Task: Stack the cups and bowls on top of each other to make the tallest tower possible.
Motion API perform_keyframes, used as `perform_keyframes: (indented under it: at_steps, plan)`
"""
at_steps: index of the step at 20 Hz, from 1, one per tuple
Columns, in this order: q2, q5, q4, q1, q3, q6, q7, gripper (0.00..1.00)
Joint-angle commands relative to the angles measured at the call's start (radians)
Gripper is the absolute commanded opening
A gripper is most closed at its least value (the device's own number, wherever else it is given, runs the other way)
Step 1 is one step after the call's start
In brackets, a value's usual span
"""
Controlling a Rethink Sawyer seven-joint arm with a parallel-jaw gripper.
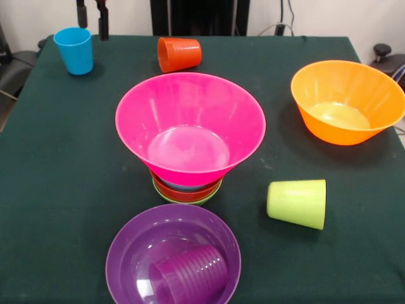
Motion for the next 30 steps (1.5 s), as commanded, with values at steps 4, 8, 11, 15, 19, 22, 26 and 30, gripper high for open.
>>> perform_keyframes:
  at_steps: [4,8,11,15,19,22,26,30]
  plan:
    - [0.005,-0.014,0.138,-0.129,0.119,-0.026,0.006,1.0]
    - [0.019,-0.034,0.146,-0.168,0.141,-0.05,-0.001,1.0]
    - [0.044,-0.047,0.158,-0.184,0.155,-0.094,0.013,1.0]
    - [0.066,-0.062,0.174,-0.193,0.161,-0.148,0.031,1.0]
    - [0.076,-0.064,0.185,-0.189,0.158,-0.185,0.049,1.0]
    - [0.092,-0.063,0.19,-0.192,0.164,-0.21,0.052,1.0]
    - [0.111,-0.06,0.189,-0.186,0.166,-0.237,0.059,1.0]
    - [0.113,-0.05,0.194,-0.173,0.16,-0.249,0.074,1.0]
